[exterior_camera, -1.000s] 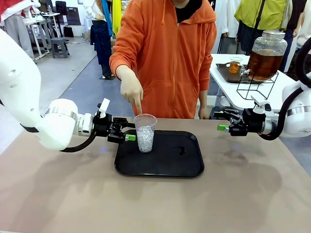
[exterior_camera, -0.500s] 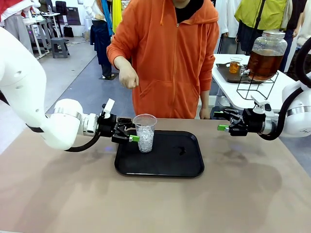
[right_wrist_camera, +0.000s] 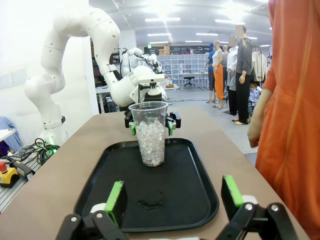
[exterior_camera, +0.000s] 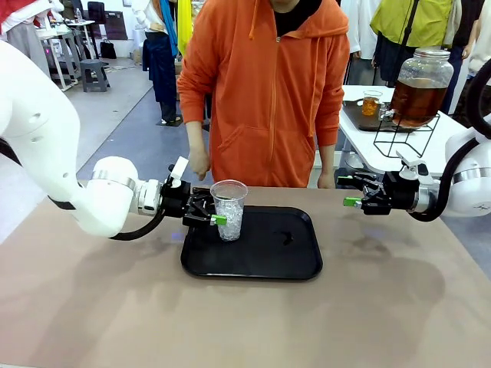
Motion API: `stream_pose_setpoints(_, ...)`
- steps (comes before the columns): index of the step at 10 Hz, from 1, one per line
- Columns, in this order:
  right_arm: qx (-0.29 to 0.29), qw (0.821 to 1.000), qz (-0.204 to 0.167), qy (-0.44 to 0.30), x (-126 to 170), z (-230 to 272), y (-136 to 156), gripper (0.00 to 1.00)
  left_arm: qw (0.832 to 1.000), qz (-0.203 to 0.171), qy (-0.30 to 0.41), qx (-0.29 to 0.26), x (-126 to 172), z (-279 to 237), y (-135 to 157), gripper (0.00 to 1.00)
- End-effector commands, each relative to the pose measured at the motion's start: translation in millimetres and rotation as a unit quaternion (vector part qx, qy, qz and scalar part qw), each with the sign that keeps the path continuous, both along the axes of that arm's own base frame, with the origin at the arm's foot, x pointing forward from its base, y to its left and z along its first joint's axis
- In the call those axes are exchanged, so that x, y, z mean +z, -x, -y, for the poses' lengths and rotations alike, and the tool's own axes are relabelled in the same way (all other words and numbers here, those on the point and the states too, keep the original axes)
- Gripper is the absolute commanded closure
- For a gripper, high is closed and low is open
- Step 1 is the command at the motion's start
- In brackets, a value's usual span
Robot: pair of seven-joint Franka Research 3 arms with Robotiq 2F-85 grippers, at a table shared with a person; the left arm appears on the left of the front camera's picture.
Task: Pour the drink into the iced cup.
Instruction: Pick up the iced cup indicated by the human and present it to them.
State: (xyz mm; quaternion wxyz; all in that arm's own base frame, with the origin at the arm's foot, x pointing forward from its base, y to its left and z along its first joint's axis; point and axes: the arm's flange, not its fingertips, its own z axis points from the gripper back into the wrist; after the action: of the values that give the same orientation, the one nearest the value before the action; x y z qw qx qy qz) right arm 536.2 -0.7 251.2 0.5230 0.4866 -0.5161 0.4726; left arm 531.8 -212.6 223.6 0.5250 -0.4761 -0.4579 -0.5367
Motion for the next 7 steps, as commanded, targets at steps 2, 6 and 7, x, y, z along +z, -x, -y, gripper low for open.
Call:
stream_pose_setpoints(2, -0.001, 1.000, 0.003, -0.002, 2.6, -1.5, -0.9, 0.00, 1.000, -0.015, -0.002, 0.004, -4.0, 9.8, -6.0, 0.00)
stream_pose_setpoints(6, -0.001, 1.000, 0.003, -0.002, 2.6, -1.5, -0.9, 0.00, 1.000, -0.021, -0.002, 0.001, -5.4, 11.8, -4.7, 0.09)
stream_pose_setpoints(7, -0.001, 1.000, 0.003, -0.002, 2.6, -1.5, -0.9, 0.00, 1.000, -0.021, 0.000, 0.002, -5.4, 11.6, -4.5, 0.09)
